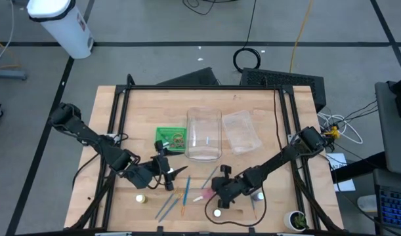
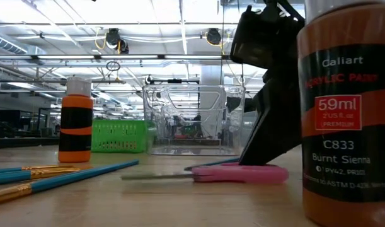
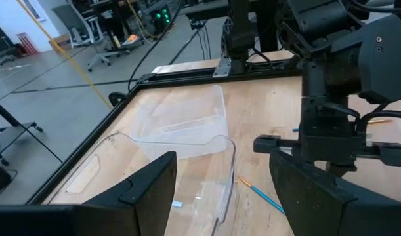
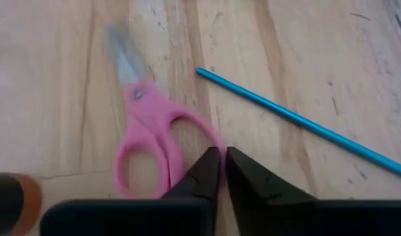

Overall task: Pick & Place Paint Supplies
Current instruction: Put the pink scissors into the green bin

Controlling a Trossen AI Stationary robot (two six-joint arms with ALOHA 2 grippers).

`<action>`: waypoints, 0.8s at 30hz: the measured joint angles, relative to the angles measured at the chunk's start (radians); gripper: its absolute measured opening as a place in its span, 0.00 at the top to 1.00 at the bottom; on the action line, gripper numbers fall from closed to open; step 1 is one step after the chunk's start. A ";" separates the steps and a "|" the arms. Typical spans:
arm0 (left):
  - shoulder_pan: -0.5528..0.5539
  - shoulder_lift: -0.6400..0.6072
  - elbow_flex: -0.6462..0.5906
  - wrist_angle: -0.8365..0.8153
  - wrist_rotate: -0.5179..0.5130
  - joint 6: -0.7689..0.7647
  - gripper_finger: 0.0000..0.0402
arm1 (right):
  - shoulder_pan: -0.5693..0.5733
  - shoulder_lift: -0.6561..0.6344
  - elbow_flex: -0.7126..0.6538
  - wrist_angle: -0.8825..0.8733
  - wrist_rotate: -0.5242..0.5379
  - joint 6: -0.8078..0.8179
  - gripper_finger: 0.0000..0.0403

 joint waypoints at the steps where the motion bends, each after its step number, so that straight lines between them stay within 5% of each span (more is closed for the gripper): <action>1: 0.000 0.000 0.000 0.000 0.000 0.000 0.37 | 0.000 0.000 0.000 -0.002 0.000 -0.008 0.98; 14: 0.002 0.001 0.000 0.001 0.025 -0.033 0.37 | -0.001 -0.096 -0.010 0.020 0.085 -0.149 1.00; 24: 0.050 0.001 0.000 0.076 0.176 -0.288 0.37 | 0.016 -0.307 -0.005 0.038 0.404 -0.348 1.00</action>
